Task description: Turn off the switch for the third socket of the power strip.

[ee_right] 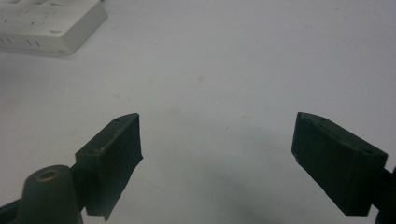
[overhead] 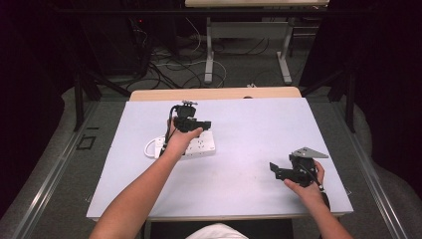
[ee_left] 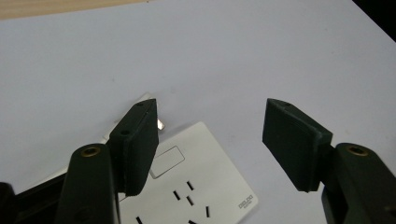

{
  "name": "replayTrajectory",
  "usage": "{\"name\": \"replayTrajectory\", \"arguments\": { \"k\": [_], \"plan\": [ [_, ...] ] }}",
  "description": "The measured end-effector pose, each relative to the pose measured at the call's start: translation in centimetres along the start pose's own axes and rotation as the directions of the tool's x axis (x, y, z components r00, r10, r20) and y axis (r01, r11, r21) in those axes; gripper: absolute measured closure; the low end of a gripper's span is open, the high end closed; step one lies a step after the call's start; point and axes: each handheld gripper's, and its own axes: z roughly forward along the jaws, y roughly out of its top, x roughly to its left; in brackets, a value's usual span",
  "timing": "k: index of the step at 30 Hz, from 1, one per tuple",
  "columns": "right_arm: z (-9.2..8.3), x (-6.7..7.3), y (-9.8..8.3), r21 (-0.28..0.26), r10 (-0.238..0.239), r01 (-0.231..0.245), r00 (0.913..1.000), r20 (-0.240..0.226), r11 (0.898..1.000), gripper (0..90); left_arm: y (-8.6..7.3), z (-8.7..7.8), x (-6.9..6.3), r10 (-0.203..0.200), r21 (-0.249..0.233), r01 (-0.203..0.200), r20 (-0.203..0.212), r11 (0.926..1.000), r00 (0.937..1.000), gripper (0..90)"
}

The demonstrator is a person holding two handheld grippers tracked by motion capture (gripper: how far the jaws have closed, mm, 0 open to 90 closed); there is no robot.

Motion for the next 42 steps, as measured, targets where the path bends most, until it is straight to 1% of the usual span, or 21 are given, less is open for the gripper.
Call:
{"name": "replayTrajectory", "arguments": {
  "k": [3,5,9,10,11,12,15,16,17,18,20,22,25,29,34,35,37,38,40,42],
  "plan": [
    [-0.1,0.0,0.0,0.0,0.005,-0.005,1.0,0.0,1.0,15.5,0.0,-0.6,-0.1,0.039,-0.007,-0.039,0.007,0.9992,0.9992,33.5],
    [-0.1,-0.1,0.0,-0.002,-0.001,0.001,1.0,0.0,1.0,15.4,0.0,-1.0,-0.2,0.055,-0.009,-0.055,0.007,0.9984,0.9984,31.9],
    [-0.1,-0.1,0.0,-0.001,0.002,-0.002,1.0,0.003,1.0,15.4,-0.1,-1.7,-0.1,0.083,-0.018,-0.083,0.03,0.9964,0.9961,30.1],
    [-0.1,-0.1,0.0,-0.001,0.001,-0.001,1.0,0.003,1.0,15.4,-0.2,-1.9,-0.1,0.096,-0.02,-0.096,0.038,0.9952,0.9946,29.6],
    [-0.1,-0.1,0.0,-0.002,-0.001,0.001,1.0,0.001,1.0,15.5,-0.2,-2.1,-0.1,0.093,-0.026,-0.092,0.045,0.9954,0.9946,28.9],
    [-0.1,-0.1,0.0,-0.004,-0.004,0.004,1.0,0.0,1.0,15.4,-0.3,-2.2,0.0,0.102,-0.03,-0.101,0.054,0.9944,0.9933,28.4],
    [-0.1,0.0,0.0,-0.005,-0.005,0.005,1.0,0.0,1.0,15.4,-0.5,-2.7,0.0,0.102,-0.037,-0.099,0.073,0.9944,0.9922,25.6],
    [-0.1,0.0,0.0,-0.004,-0.004,0.004,1.0,0.001,1.0,15.4,-0.5,-2.8,0.0,0.11,-0.035,-0.108,0.077,0.9936,0.9909,25.3],
    [-0.1,0.0,0.0,-0.004,-0.004,0.004,1.0,0.001,1.0,15.4,-0.6,-2.9,0.0,0.112,-0.041,-0.109,0.076,0.9932,0.9908,23.9],
    [-0.1,0.0,0.0,-0.005,-0.006,0.006,1.0,0.0,1.0,15.4,-0.7,-3.1,0.0,0.126,-0.045,-0.123,0.077,0.9914,0.989,22.2],
    [-0.1,0.0,0.0,-0.006,-0.008,0.008,1.0,0.0,1.0,15.4,-0.8,-3.4,0.0,0.139,-0.042,-0.136,0.073,0.9898,0.9876,21.8],
    [-0.1,0.0,0.0,-0.006,-0.006,0.006,1.0,0.001,1.0,15.4,-1.0,-3.6,0.1,0.139,-0.05,-0.135,0.074,0.9896,0.9876,20.9],
    [-0.1,0.0,0.0,-0.006,-0.005,0.005,1.0,0.002,1.0,15.4,-1.2,-4.1,0.2,0.13,-0.048,-0.127,0.056,0.9907,0.99,17.7],
    [-0.2,0.0,0.0,-0.006,-0.003,0.003,1.0,0.003,1.0,15.4,-1.6,-4.6,0.6,0.118,-0.058,-0.115,0.056,0.9917,0.9915,15.3],
    [-0.2,0.0,0.1,-0.007,-0.002,0.002,1.0,0.003,1.0,15.4,-2.2,-5.3,1.1,0.102,-0.092,-0.095,0.069,0.9912,0.9924,5.3],
    [-0.2,0.0,0.1,-0.006,-0.002,0.002,1.0,0.004,1.0,15.4,-2.4,-5.5,1.2,0.091,-0.098,-0.084,0.071,0.9917,0.9934,4.3],
    [-0.2,0.1,0.1,-0.006,-0.003,0.003,1.0,0.005,1.0,15.4,-2.6,-5.8,1.4,0.092,-0.11,-0.084,0.078,0.9904,0.9927,0.3],
    [-0.2,0.0,0.1,-0.007,-0.005,0.005,1.0,0.004,1.0,15.4,-2.7,-6.0,1.4,0.088,-0.114,-0.078,0.082,0.9904,0.9928,0.3],
    [-0.2,0.1,0.1,-0.006,-0.003,0.003,1.0,0.005,1.0,15.4,-3.0,-6.3,1.6,0.087,-0.124,-0.077,0.078,0.9894,0.9931,0.3],
    [-0.2,0.1,0.1,-0.007,-0.001,0.001,1.0,0.005,1.0,15.4,-3.2,-6.6,1.7,0.073,-0.139,-0.061,0.087,0.9885,0.9935,0.3]
  ]
}}
